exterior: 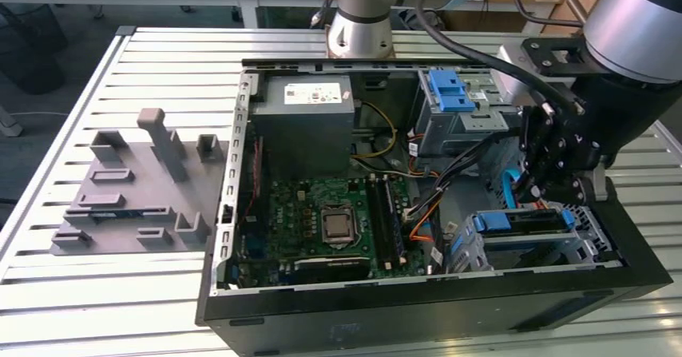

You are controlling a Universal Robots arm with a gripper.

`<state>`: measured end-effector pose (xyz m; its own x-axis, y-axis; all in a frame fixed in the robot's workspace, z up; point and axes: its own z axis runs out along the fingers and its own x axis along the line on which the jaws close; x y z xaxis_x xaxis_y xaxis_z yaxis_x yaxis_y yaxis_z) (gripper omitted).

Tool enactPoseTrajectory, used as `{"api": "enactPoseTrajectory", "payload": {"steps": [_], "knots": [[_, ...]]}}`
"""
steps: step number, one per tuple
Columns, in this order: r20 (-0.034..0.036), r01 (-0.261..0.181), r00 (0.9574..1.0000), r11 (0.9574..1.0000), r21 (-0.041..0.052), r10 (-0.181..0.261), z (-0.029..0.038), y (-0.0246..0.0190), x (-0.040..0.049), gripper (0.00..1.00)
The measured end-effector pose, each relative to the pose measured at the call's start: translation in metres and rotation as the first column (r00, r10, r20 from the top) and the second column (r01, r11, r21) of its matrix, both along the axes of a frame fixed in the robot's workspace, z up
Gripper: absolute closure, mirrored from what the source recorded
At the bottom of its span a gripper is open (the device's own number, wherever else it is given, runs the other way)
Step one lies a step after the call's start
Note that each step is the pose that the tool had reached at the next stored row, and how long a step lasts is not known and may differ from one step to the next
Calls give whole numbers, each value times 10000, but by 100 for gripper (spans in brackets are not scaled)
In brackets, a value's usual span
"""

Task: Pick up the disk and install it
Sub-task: 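Insert the second disk wire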

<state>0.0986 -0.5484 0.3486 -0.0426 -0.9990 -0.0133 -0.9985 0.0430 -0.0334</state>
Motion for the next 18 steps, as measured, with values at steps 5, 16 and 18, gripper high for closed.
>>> {"api": "enactPoseTrajectory", "payload": {"steps": [5,16,18], "knots": [[31,-55,10000,10000,1,55,-30,-21,1,84],[141,-73,9999,10000,3,73,-70,-86,0,84],[141,-73,9999,10000,-1,73,-74,-86,0,84]]}}
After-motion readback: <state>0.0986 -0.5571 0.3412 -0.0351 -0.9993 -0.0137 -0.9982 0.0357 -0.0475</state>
